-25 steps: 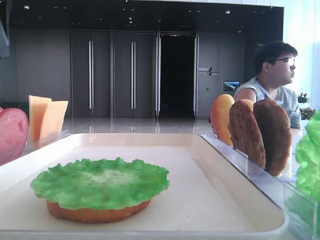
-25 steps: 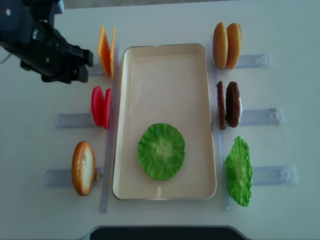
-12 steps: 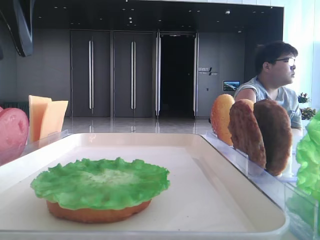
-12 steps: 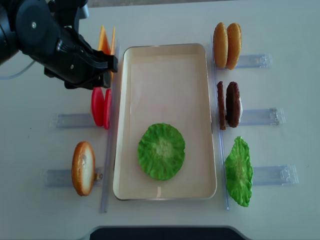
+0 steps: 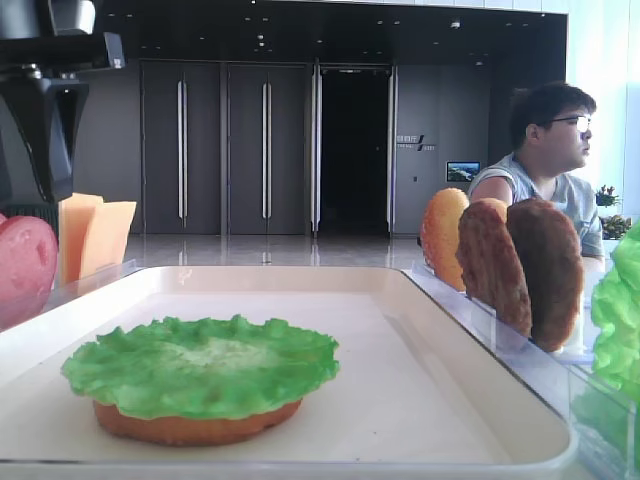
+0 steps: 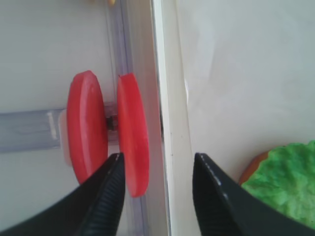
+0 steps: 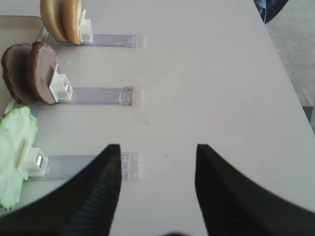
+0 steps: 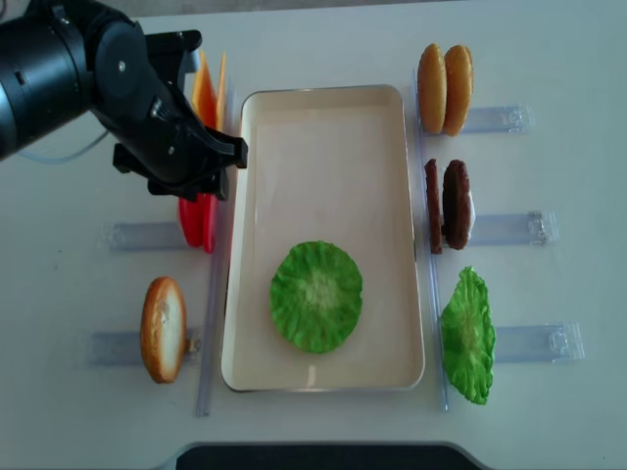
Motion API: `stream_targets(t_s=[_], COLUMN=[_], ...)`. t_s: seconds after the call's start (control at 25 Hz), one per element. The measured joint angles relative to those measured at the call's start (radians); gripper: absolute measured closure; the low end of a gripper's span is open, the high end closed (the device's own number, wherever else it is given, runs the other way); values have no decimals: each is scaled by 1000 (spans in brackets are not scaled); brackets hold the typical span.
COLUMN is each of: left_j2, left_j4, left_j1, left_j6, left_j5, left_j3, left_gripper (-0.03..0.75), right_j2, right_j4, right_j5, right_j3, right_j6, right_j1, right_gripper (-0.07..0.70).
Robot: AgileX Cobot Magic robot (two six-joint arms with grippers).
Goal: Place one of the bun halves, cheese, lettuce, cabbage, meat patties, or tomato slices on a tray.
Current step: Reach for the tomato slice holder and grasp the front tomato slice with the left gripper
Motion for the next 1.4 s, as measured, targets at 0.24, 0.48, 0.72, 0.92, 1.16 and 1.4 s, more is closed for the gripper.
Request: stream_targets(t_s=[0.24,0.48,0.72,0.92,1.16,1.4], left_j2=[55,102,104,104,104,104], left_j4=[18,30,54,64,76,78], left_j1=[0,0,0,0,0,0], left_j6=[0,0,0,0,0,15], left_j5=[-5,-8,-9,-9,-8,6], left_j3=[0,-2,-2,-2,-2,-10], left_gripper=[367,367,377,473,643,661], right_j2=[0,0,0,0,0,0], right_j4=[0,0,0,0,0,0], right_j5=[0,0,0,0,0,0], right_j3=[0,0,0,0,0,0], right_j6=[0,0,0,0,0,0], right_j1=[0,0,0,0,0,0], right_gripper=[297,297,297,297,297,297])
